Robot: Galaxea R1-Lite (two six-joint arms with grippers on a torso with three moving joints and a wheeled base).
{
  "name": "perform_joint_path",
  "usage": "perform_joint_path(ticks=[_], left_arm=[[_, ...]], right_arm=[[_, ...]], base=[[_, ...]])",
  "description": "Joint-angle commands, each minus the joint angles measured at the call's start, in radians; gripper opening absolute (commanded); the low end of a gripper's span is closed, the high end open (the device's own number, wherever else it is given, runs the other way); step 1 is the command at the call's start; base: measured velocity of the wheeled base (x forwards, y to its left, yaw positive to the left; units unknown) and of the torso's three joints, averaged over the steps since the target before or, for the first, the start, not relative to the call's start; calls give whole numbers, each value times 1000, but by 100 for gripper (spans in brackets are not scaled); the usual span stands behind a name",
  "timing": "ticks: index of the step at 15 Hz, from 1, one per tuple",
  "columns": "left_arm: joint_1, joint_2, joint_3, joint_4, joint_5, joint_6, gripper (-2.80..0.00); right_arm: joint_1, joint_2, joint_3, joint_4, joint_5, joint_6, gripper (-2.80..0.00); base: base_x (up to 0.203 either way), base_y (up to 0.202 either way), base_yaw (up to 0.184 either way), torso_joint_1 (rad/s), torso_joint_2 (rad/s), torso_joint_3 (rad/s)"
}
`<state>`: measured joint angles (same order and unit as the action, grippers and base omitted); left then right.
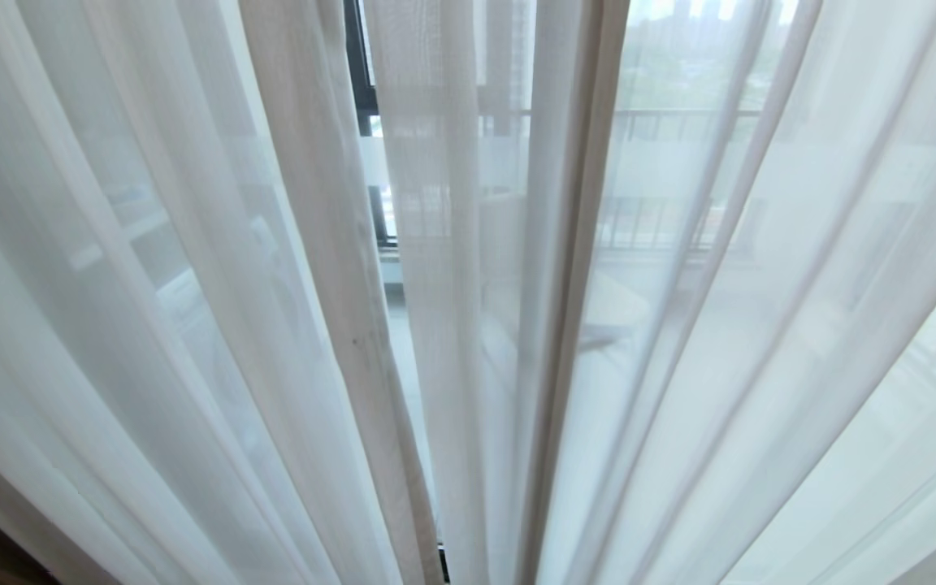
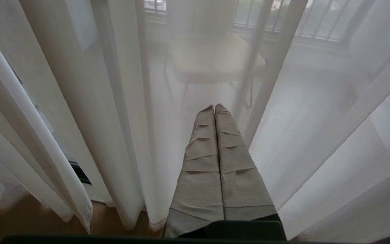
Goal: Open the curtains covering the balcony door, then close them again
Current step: Pull the outer curtains open on both sides
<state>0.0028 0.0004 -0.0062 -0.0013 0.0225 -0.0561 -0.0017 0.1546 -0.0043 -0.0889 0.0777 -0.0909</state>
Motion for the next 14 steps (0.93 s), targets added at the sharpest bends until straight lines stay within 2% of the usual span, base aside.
perform_joint_path(ticks=[1, 14], left_arm=[[0, 1, 0, 0, 1, -1, -280], [0, 1, 0, 0, 1, -1, -280]], right_arm=[[6, -135, 3, 72, -32, -1, -280], [6, -155, 4, 94, -44, 6, -280]], base=[[0, 0, 0, 0, 0, 0], [0, 0, 0, 0, 0, 0]])
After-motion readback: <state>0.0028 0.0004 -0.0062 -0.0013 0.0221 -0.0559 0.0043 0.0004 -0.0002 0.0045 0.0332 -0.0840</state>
